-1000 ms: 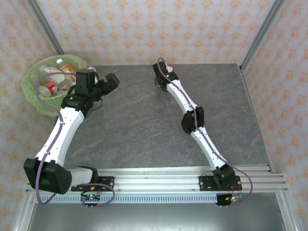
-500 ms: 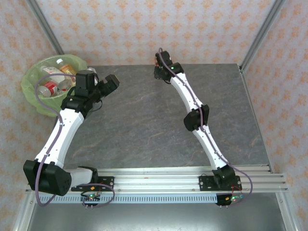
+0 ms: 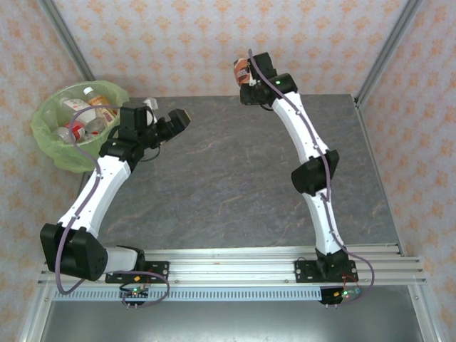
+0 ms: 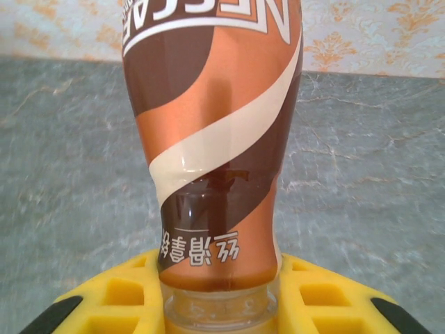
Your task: Put the plastic bottles in the bin
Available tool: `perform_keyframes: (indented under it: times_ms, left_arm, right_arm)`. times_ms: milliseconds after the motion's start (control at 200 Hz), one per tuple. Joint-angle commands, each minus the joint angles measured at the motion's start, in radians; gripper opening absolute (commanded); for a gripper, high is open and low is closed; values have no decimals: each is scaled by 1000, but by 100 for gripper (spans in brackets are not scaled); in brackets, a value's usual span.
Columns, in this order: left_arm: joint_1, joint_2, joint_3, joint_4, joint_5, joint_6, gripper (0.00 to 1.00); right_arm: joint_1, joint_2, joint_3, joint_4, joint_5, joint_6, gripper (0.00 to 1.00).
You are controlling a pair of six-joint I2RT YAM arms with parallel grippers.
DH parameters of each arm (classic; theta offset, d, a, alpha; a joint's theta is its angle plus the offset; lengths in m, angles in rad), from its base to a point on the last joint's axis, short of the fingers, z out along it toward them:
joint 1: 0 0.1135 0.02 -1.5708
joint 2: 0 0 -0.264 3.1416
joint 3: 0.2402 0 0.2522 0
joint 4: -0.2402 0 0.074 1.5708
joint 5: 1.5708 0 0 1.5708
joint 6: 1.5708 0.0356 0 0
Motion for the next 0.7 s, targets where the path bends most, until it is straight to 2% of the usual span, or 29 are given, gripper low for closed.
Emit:
perform_keyframes:
  times_ms: [0,210,345,455,565,696]
  left_arm:
    - [-12,12,28,60,75,19,100]
    - [-19,26,2,176,170,-31,100]
    - [-34,22,-26,279,221,-82,100]
    - [-54,14,-52,364,253,-124,100]
    - [-78,-2,-76,447,271,-167,100]
    - [-113,-14,-88,503,269,-182,100]
  right_arm:
    - [6,-180,-145,-9,-19,-119,0]
    - [45,-453,-523,125,-47,-161,0]
    - [76,-611,-765,278,-153,-179,0]
    - [100,-715,-944,420,-248,-173,0]
    - [120,-790,-1101,561,-284,-134,0]
    - [136,-882,-1337,839,-344,-41,0]
